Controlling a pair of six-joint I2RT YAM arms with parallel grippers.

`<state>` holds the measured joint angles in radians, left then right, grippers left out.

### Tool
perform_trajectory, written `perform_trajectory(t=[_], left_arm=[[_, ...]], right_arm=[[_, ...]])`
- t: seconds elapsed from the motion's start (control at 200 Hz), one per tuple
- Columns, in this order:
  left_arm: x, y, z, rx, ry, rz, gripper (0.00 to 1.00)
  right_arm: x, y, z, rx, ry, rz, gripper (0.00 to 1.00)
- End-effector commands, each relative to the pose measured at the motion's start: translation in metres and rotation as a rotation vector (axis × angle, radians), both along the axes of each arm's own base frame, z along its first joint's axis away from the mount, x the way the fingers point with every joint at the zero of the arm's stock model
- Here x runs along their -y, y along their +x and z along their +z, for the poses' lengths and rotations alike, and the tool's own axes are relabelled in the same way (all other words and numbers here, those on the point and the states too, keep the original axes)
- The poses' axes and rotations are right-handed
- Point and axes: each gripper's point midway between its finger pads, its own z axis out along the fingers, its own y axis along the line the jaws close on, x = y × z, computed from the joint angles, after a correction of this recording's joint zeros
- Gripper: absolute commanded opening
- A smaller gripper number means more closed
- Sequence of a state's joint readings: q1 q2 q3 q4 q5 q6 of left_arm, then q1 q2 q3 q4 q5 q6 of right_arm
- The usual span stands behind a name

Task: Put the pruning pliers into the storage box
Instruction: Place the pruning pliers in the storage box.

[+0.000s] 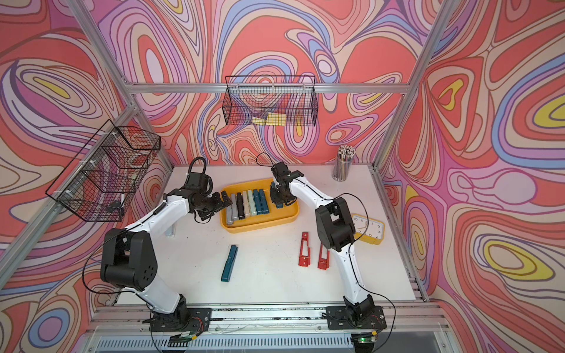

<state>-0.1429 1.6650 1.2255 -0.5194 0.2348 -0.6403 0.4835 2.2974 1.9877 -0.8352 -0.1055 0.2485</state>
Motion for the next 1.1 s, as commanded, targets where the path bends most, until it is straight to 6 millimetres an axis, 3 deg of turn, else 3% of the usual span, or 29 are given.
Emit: perform_trajectory(t=[0.0,1.097], left_arm=[[-0.001,0.011,0.001,0.025,-0.004,0.008,0.99],[0.010,0.019,-0.017,0.003,-0.070,0.005,0.99]], right_arm=[[-0.003,0.003,-0.015,-0.021,0.023,-0.006,0.00],[-0.017,0.009,-0.037,-0.070,0.059,0.006,0.00]])
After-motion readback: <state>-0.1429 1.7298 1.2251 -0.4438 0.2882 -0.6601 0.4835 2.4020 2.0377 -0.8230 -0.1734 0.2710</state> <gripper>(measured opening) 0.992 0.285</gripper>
